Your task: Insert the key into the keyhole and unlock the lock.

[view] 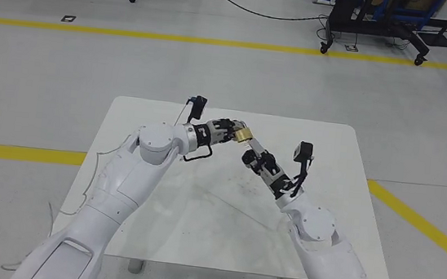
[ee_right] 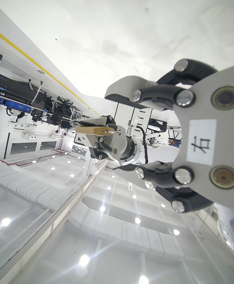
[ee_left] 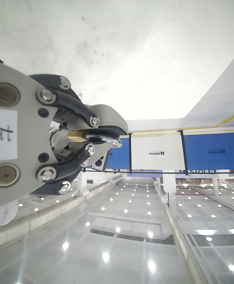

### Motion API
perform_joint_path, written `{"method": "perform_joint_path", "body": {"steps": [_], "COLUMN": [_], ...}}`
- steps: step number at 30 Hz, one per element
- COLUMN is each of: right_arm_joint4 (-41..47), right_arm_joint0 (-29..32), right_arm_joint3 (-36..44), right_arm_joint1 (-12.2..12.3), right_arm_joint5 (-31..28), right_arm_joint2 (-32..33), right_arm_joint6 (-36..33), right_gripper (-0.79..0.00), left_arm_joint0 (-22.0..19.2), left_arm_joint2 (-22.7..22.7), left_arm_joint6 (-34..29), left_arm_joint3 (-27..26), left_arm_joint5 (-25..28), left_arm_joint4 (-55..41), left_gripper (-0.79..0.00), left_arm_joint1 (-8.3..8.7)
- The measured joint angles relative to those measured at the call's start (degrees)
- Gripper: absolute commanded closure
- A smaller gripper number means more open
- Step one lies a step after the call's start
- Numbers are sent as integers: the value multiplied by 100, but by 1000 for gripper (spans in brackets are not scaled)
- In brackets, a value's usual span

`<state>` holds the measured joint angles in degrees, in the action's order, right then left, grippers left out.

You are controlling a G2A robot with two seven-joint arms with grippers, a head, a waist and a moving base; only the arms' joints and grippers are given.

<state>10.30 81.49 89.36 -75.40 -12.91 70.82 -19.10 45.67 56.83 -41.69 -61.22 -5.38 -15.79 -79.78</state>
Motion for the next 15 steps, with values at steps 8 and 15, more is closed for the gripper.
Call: {"method": "perform_joint_path", "body": {"steps": [8,15], "right_arm_joint4": [-324,-705], "right_arm_joint0": [163,212], "right_arm_joint3": [190,249], "right_arm_joint1": [26,41], "right_arm_joint5": [-425,-479], "right_arm_joint2": [134,287], "right_arm_joint6": [245,684], "right_gripper": [-699,-785], "left_arm_joint0": [-48,-33], "left_arm_joint2": [63,104], "left_arm_joint6": [204,280], "left_arm_joint3": [135,133], "left_arm_joint5": [-319,-199], "left_arm_joint4": [-272,-313], "left_gripper": [0,0], "left_arm_joint1": [-39,-49]}}
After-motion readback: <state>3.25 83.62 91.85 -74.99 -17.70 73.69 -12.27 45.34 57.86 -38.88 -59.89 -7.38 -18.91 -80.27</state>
